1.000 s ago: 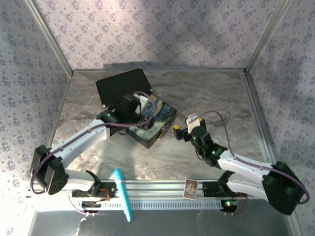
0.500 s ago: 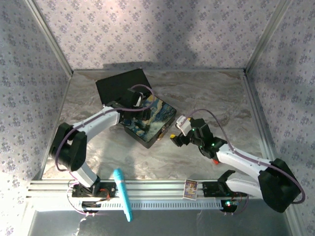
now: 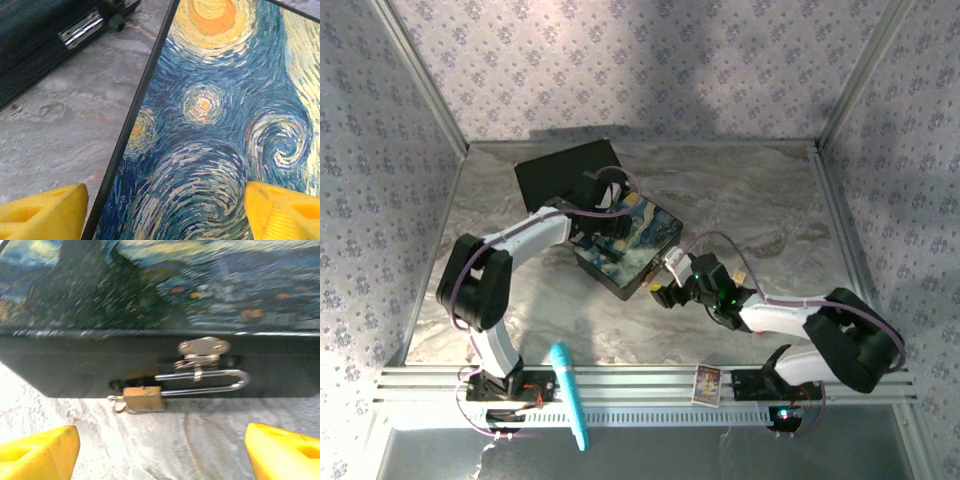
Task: Unlock a padlock with a key
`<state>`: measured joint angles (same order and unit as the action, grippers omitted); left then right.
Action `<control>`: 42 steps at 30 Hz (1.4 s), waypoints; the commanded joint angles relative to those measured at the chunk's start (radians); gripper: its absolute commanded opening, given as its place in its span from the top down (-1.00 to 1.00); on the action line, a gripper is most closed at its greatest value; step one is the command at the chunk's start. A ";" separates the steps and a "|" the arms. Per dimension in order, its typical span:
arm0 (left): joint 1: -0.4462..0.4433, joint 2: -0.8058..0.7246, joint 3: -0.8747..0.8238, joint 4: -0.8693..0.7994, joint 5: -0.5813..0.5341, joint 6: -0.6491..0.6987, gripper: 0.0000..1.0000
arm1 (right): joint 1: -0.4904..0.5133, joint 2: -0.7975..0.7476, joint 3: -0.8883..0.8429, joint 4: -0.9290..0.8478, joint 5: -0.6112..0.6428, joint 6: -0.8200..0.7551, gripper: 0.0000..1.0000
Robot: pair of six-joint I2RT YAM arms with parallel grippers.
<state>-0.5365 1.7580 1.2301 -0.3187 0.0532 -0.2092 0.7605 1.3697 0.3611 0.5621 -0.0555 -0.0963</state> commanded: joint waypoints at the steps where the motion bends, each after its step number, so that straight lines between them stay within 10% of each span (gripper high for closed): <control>1: -0.008 0.024 -0.012 0.006 0.104 0.058 -0.55 | 0.007 0.059 -0.042 0.217 0.018 -0.018 -0.73; 19: -0.061 0.073 -0.029 -0.003 0.107 0.143 -0.48 | 0.000 0.372 -0.043 0.583 0.069 -0.124 -0.32; 42: -0.109 0.049 -0.088 -0.004 0.036 0.173 -0.48 | -0.118 0.303 -0.079 0.564 0.082 0.087 -0.05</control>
<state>-0.6029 1.7798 1.1973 -0.1806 0.0586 -0.0605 0.6640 1.7157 0.2813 1.0798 0.0292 -0.0364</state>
